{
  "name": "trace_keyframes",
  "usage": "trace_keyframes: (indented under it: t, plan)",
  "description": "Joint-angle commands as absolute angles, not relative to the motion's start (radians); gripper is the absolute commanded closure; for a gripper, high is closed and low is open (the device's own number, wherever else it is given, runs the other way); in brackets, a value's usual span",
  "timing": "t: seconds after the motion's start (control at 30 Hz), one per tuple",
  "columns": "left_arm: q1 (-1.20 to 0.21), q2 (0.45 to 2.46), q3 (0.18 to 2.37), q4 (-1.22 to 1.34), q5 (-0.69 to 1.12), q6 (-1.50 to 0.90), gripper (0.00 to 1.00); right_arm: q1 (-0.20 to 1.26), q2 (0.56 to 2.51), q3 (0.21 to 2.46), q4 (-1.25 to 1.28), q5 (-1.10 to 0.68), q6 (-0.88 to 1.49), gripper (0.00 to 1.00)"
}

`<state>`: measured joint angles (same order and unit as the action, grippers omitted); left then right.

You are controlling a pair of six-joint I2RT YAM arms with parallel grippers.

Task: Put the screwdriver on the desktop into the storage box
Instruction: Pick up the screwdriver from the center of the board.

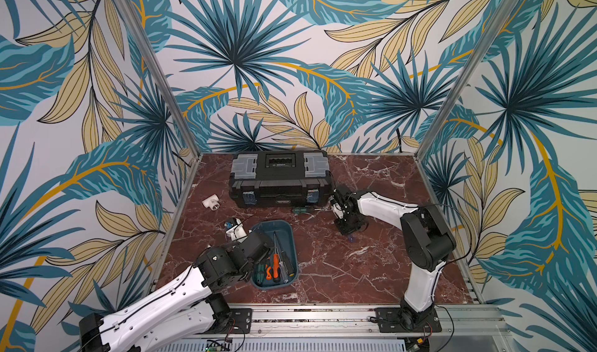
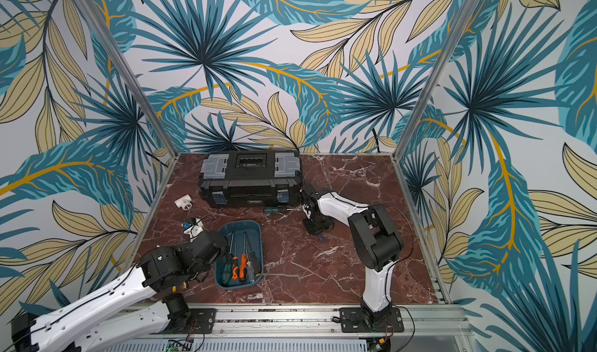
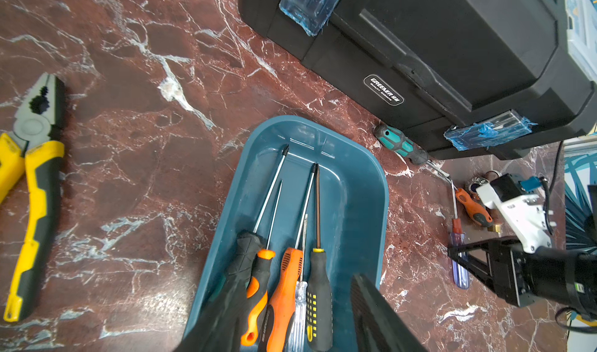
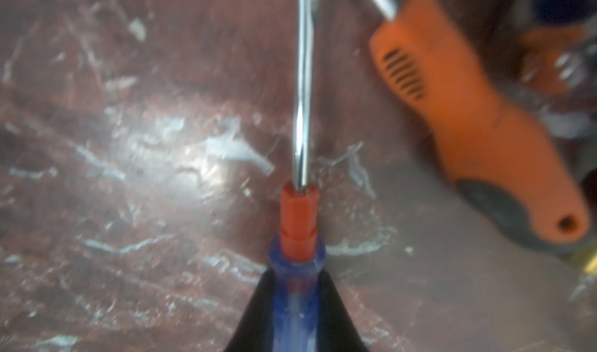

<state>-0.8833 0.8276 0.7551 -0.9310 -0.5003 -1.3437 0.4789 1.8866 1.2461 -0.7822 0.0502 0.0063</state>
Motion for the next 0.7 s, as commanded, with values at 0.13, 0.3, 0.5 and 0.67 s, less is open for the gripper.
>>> trace_keyframes:
  t: [0.13,0.3,0.5,0.67]
  plan:
    - [-0.877,0.832,0.711,-0.899,-0.491,-1.368,0.43,0.513,1.717,1.161,-0.774,-0.077,0.034,0.86]
    - [-0.878,0.839,0.695,-0.864,-0.494,-1.376,0.43,0.562,1.613,1.107,-0.781,-0.127,0.097,0.87]
    - [-0.877,0.852,0.696,-0.847,-0.494,-1.373,0.43,0.664,1.504,1.058,-0.747,-0.180,0.242,0.89]
    - [-0.874,0.843,0.696,-0.862,-0.494,-1.377,0.43,0.772,1.458,1.049,-0.665,-0.215,0.410,0.90]
